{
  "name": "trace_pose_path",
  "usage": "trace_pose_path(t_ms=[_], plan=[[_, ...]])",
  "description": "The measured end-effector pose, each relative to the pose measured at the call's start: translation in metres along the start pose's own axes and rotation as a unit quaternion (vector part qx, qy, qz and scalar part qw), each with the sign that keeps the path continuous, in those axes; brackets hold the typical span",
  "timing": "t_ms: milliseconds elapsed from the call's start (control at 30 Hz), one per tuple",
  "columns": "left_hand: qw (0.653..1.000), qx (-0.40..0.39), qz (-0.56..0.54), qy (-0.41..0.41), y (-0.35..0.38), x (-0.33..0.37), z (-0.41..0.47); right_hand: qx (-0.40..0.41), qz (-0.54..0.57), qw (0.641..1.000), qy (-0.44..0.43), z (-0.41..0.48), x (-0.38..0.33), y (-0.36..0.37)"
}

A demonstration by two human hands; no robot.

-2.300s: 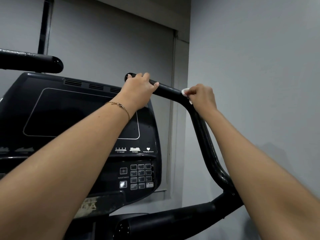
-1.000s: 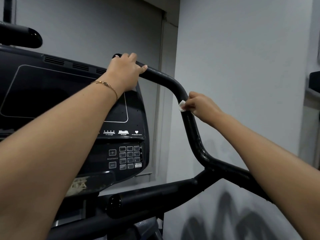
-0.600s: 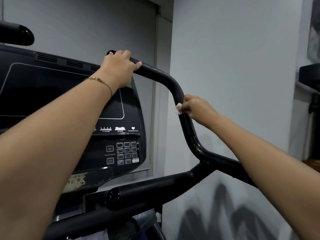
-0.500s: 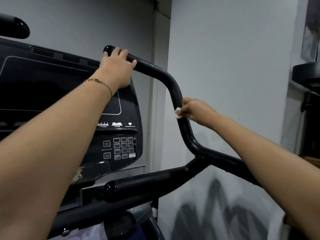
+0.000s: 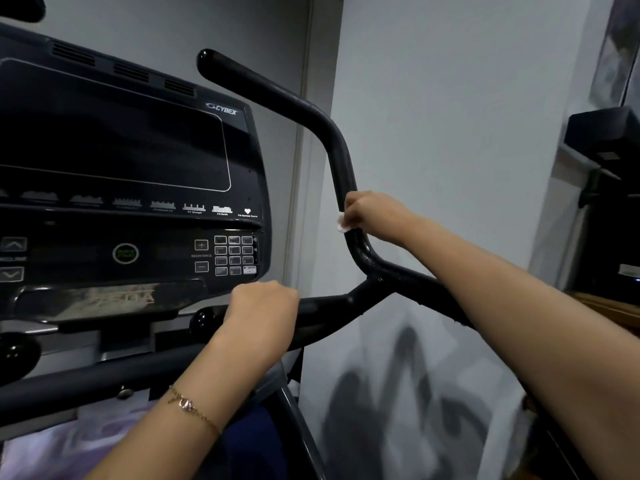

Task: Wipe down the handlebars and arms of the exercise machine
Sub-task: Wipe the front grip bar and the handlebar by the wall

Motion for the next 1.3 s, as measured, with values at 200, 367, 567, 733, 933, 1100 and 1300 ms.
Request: trace_pose_path(t_ms=[200, 367, 567, 733, 933, 1100, 1300], plan=[[0.998, 0.049, -0.043, -0.005, 0.007, -0.001, 0.000, -0.044, -0.011, 0.999, 0.009, -0.019, 0.002, 0.013], [0.996, 0.054, -0.064, -0.013, 0.007, -0.001, 0.002, -0.041, 0.012, 0.999, 0.016, -0.021, -0.001, 0.015], [0.995, 0.069, -0.067, -0.011, 0.006, -0.002, 0.000, -0.132, 0.031, 0.991, -0.009, -0.034, -0.004, 0.007], [0.995, 0.069, -0.067, -0.010, 0.007, -0.001, -0.001, -0.081, 0.046, 0.995, 0.034, -0.029, -0.002, 0.018], [0.995, 0.076, -0.062, -0.013, 0.006, -0.002, 0.000, -0.153, 0.027, 0.988, 0.005, -0.035, -0.009, 0.007], [0.995, 0.074, -0.060, -0.012, 0.005, -0.002, 0.001, -0.134, 0.046, 0.989, 0.036, -0.036, -0.008, 0.015], [0.997, 0.061, -0.053, -0.016, 0.003, -0.001, 0.002, -0.240, -0.055, 0.969, -0.001, -0.027, -0.030, 0.000]])
Point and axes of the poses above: each hand's wrist, its own z-axis towards the middle knuckle, its own y-axis out of the palm, x = y × z, the point moved 3 cm from there along z, towards the middle knuckle, and after that the axes turned 7 degrees about -y, right-handed, at the moved point
